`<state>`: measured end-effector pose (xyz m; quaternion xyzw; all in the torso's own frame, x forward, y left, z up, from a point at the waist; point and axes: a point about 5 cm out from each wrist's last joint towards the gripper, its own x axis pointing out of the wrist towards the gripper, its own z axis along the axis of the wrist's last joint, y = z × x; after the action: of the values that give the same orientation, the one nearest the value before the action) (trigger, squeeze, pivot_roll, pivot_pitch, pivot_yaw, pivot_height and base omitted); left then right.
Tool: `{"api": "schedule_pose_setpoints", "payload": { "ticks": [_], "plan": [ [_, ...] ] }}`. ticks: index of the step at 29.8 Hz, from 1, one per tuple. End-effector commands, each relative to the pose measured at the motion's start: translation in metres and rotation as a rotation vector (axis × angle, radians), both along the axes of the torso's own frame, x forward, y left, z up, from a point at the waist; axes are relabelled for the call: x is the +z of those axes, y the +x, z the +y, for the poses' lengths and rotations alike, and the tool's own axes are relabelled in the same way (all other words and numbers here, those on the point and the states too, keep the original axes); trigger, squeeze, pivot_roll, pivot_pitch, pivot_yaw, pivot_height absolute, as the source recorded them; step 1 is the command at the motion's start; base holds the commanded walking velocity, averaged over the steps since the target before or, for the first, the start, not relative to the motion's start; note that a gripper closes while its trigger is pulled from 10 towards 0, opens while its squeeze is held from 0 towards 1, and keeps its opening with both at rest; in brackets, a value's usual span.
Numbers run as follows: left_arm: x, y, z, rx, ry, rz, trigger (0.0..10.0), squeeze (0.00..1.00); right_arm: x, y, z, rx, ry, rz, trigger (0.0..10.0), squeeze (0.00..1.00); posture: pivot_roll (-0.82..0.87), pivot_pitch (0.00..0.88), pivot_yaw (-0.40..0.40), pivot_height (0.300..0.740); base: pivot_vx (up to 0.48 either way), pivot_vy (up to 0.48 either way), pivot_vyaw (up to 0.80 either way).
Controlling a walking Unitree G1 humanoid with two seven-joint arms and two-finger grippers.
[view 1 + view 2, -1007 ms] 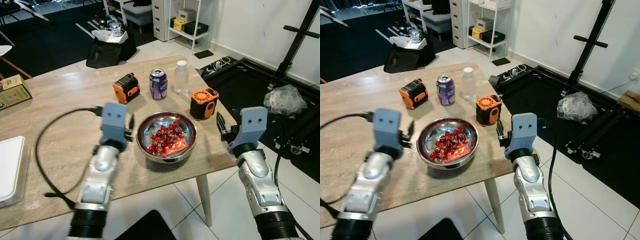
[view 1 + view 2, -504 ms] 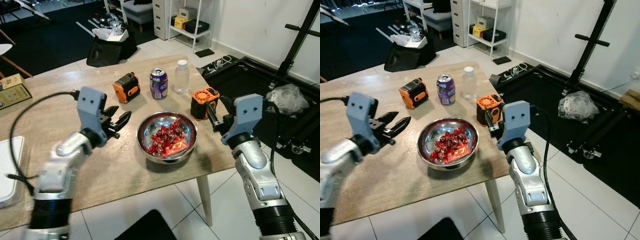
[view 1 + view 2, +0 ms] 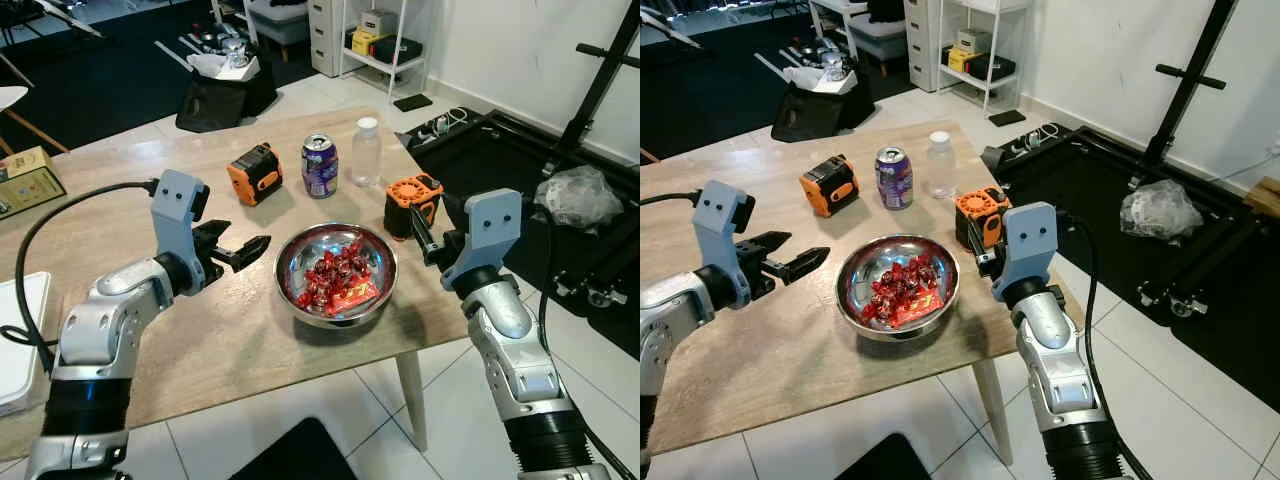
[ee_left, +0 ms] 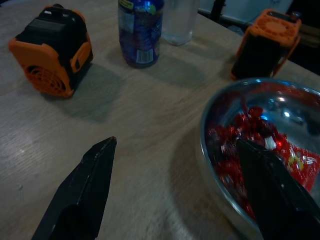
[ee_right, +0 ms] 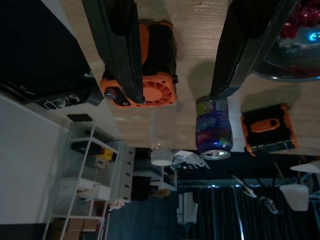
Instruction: Restocking fridge
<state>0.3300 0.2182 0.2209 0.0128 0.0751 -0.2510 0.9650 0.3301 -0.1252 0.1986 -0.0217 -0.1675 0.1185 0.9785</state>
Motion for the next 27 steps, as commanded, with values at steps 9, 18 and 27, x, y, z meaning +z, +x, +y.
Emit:
{"api": "schedule_pose_setpoints", "payload": {
  "ticks": [9,18,27],
  "plan": [
    [-0.025,0.021,-0.028,-0.096,0.047,0.138,10.0,0.00,-0.006,-0.001,-0.005,-0.033,0.014,0.027,10.0,0.00,-0.04,0.138,0.054,0.740,0.000,0.000,0.00],
    [-0.048,0.034,-0.032,-0.071,0.112,0.207,8.2,0.00,-0.008,-0.004,-0.006,-0.044,0.015,0.031,10.0,0.00,-0.05,0.149,0.062,0.740,0.000,0.000,0.00],
    [-0.058,0.042,-0.025,0.042,0.171,0.238,0.0,0.00,-0.008,-0.005,-0.007,-0.051,0.013,0.032,10.0,0.00,-0.06,0.148,0.063,0.740,0.000,0.000,0.00]
  ]
}}
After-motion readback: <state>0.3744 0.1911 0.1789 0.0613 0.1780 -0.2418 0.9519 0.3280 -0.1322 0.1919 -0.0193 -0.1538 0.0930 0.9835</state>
